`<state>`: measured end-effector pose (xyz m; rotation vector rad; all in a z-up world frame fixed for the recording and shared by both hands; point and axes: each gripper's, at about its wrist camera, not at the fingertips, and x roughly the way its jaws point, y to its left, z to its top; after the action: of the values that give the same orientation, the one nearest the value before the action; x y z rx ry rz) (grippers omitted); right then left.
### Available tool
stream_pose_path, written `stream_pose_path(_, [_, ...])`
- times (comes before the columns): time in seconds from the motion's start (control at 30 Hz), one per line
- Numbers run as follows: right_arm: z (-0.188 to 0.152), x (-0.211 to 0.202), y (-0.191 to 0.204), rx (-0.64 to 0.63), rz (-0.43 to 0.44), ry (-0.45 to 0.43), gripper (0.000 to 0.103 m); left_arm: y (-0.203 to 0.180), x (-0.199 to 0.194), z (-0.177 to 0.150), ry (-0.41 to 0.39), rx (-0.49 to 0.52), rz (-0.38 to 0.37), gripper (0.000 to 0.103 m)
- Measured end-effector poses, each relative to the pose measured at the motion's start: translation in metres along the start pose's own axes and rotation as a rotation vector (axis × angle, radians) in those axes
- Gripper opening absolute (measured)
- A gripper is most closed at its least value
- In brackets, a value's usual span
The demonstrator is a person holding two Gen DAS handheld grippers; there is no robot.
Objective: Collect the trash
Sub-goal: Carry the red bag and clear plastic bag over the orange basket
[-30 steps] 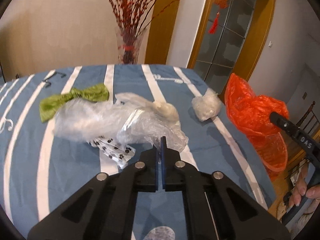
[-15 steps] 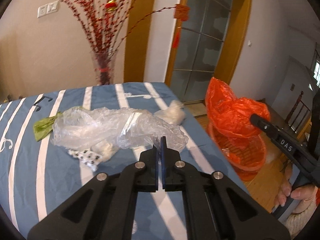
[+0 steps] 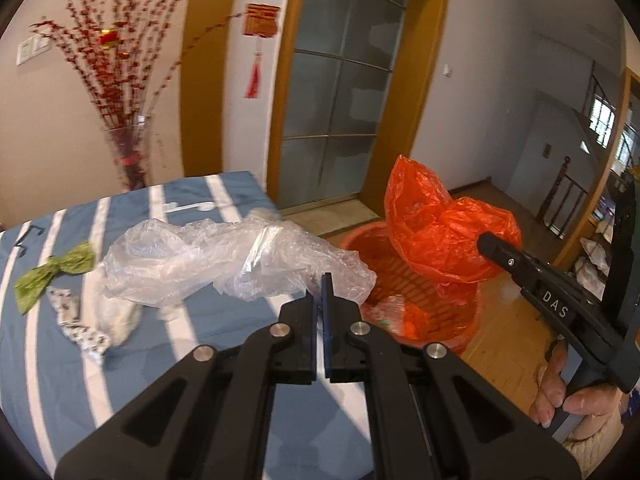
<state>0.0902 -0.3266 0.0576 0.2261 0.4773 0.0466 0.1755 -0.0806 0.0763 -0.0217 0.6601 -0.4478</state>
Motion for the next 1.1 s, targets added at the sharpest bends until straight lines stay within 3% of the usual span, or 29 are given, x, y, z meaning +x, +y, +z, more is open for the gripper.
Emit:
stream_pose_path(0.5, [0.001, -0.004, -0.068, 0.095, -0.092, -0.018, 0.005, -0.079, 0.060, 0.008, 0.040, 0.083, -0.138, 0.004])
stream_pose_path(1.1, [-0.001, 0.015, -0.105, 0.184, -0.109, -0.011, 0.005, -0.112, 0.115, 0.004, 0.081, 0.140, -0.220, 0.004])
